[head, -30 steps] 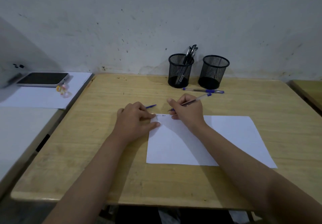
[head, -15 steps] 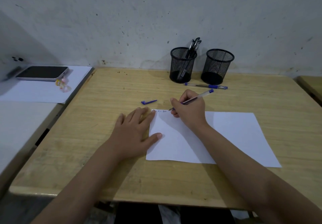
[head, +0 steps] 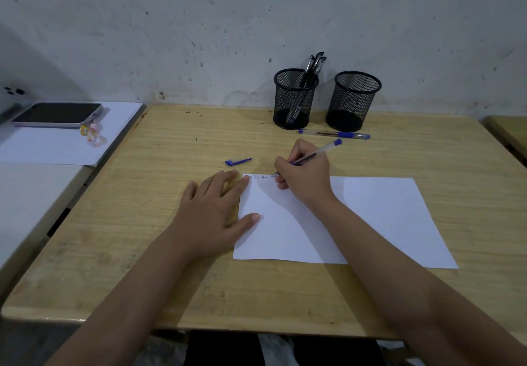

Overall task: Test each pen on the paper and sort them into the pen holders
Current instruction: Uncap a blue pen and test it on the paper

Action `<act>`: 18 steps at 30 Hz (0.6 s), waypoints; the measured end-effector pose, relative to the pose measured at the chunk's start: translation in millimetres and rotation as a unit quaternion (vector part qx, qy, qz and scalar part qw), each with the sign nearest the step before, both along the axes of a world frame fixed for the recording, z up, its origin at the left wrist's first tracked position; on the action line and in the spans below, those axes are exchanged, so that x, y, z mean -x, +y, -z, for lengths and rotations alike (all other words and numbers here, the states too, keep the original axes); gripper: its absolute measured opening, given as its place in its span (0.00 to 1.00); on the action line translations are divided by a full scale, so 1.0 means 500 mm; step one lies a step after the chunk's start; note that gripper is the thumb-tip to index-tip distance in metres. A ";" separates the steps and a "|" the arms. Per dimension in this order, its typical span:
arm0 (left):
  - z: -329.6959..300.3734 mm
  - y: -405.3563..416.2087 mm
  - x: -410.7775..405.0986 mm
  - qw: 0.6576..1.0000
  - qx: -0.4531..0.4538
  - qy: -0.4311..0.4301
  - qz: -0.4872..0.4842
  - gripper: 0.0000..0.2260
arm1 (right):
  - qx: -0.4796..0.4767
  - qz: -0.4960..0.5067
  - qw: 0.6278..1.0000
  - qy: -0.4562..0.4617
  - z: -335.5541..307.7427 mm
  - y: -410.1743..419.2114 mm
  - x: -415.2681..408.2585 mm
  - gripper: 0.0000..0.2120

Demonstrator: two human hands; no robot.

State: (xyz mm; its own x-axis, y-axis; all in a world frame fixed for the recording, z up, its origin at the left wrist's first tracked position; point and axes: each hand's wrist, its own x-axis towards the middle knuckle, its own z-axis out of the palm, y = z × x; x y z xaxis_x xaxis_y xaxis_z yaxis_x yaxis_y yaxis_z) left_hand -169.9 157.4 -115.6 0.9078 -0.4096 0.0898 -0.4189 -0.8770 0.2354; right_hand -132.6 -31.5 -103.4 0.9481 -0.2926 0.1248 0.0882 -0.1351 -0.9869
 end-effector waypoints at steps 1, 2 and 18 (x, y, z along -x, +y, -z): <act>0.000 0.000 0.000 1.000 0.001 -0.002 0.000 0.36 | 0.000 -0.001 1.000 0.000 0.000 0.000 -0.001 0.13; 0.000 0.001 0.000 1.000 0.001 -0.004 0.001 0.36 | -0.001 0.000 1.000 0.001 0.001 0.000 -0.002 0.13; -0.007 -0.002 0.000 1.000 0.014 -0.001 -0.003 0.35 | -0.009 0.003 1.000 0.021 -0.001 0.001 -0.005 0.15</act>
